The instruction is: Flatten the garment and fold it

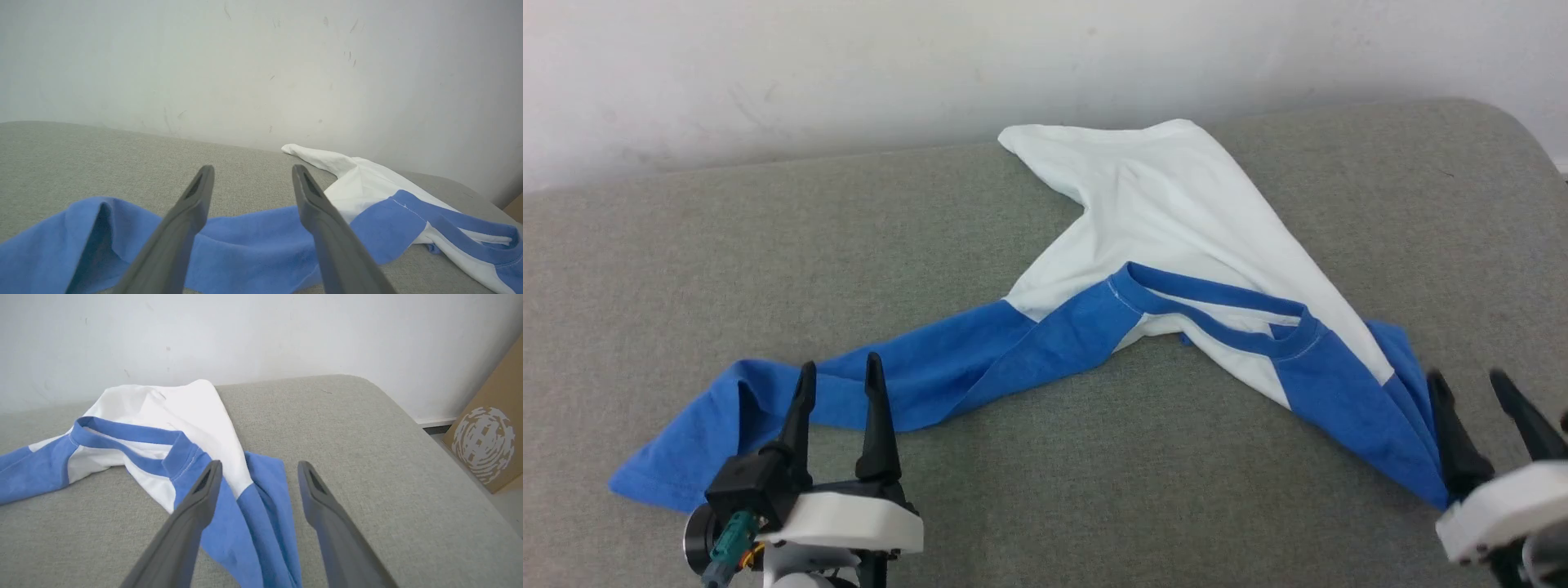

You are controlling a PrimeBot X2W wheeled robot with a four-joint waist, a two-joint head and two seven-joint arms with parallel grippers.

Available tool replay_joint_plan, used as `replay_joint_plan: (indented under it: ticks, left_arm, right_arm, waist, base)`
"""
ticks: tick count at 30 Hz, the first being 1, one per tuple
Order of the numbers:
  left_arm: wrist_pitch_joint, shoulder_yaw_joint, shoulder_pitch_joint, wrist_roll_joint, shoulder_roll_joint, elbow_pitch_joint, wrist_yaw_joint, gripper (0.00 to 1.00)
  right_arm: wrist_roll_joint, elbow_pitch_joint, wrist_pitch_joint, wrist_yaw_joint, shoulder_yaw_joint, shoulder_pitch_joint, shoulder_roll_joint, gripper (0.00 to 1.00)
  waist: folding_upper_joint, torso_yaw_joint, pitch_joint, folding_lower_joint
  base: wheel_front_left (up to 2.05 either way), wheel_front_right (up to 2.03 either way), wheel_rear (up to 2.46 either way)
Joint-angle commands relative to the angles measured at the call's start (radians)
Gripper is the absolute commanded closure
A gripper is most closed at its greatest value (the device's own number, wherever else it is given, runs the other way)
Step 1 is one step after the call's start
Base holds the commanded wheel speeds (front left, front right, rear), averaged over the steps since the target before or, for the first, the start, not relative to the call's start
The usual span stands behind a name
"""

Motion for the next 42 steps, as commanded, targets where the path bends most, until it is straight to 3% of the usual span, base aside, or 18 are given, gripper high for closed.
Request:
replay_joint_plan:
  ticks: [1, 6, 7, 10, 13, 18, 19, 20, 21, 30, 34, 42]
  left_arm:
    - [-0.005, -0.002, 0.005, -0.005, -0.001, 0.000, 0.002, 0.00]
    - [-0.005, -0.011, -0.009, -0.003, -0.001, -0.004, -0.003, 0.00]
    - [-0.005, -0.018, -0.020, -0.001, -0.001, -0.003, -0.006, 0.00]
    - [-0.005, -0.024, -0.032, 0.000, -0.001, -0.004, -0.005, 0.00]
    - [-0.005, -0.026, -0.039, 0.000, -0.001, -0.004, -0.002, 0.00]
    - [-0.005, -0.024, -0.041, -0.002, -0.001, -0.001, 0.003, 0.00]
    - [-0.005, -0.024, -0.041, -0.003, -0.001, 0.000, 0.003, 0.00]
    - [-0.005, -0.024, -0.041, -0.003, -0.001, 0.000, 0.003, 0.00]
    - [-0.005, -0.024, -0.042, -0.005, -0.001, 0.005, 0.003, 0.00]
    - [-0.005, -0.020, -0.024, -0.005, -0.001, 0.008, 0.008, 0.00]
    - [-0.005, -0.015, -0.011, -0.005, -0.001, 0.008, 0.008, 0.00]
    - [-0.005, -0.012, 0.004, -0.005, -0.001, 0.004, 0.007, 0.00]
  right_arm:
    - [0.026, 0.030, 0.023, -0.001, 0.027, -0.081, -0.036, 0.00]
    - [0.105, 0.153, 0.102, -0.001, 0.134, -0.246, -0.124, 0.00]
    - [0.147, 0.224, 0.149, -0.001, 0.224, -0.323, -0.182, 0.00]
    - [0.206, 0.293, 0.209, -0.001, 0.358, -0.411, -0.233, 0.00]
    - [0.249, 0.356, 0.250, -0.001, 0.453, -0.477, -0.268, 0.00]
    - [0.263, 0.488, 0.280, -0.001, 0.522, -0.557, -0.286, 0.00]
    - [0.261, 0.505, 0.282, -0.001, 0.540, -0.568, -0.288, 0.08]
    - [0.261, 0.505, 0.282, -0.001, 0.540, -0.568, -0.288, 0.08]
    - [0.277, 0.519, 0.274, -0.001, 0.569, -0.579, -0.285, 1.00]
    - [0.234, 0.404, 0.183, -0.001, 0.614, -0.503, -0.331, 1.00]
    - [0.196, 0.251, 0.187, -0.001, 0.599, -0.340, -0.344, 1.00]
    - [0.160, 0.024, 0.338, -0.001, 0.511, 0.057, -0.312, 1.00]
  waist:
    - [0.0000, 0.010, 0.004, 0.0001]
    - [0.0000, 0.031, 0.026, 0.0001]
    - [0.0000, 0.048, 0.040, 0.0001]
    - [0.0000, 0.070, 0.054, 0.0001]
    - [0.0000, 0.080, 0.067, 0.0001]
    - [0.0000, 0.078, 0.073, 0.0001]
    - [0.0000, 0.077, 0.073, 0.0001]
    - [0.0000, 0.077, 0.073, 0.0001]
    - [0.0000, 0.073, 0.068, 0.0001]
    - [0.0000, 0.039, 0.037, 0.0001]
    - [0.0000, 0.030, 0.017, 0.0001]
    - [0.0000, 0.018, 0.005, 0.0001]
  base:
    - [0.00, 0.00, 0.00]
    - [0.00, 0.00, 0.00]
    - [0.00, 0.00, 0.00]
    - [0.00, 0.00, 0.00]
    - [0.00, 0.00, 0.00]
    - [0.00, 0.00, 0.00]
    - [0.00, 0.00, 0.00]
    - [0.00, 0.00, 0.00]
    - [0.00, 0.00, 0.00]
    - [0.00, 0.00, 0.00]
    - [0.00, 0.00, 0.00]
    - [0.00, 0.00, 0.00]
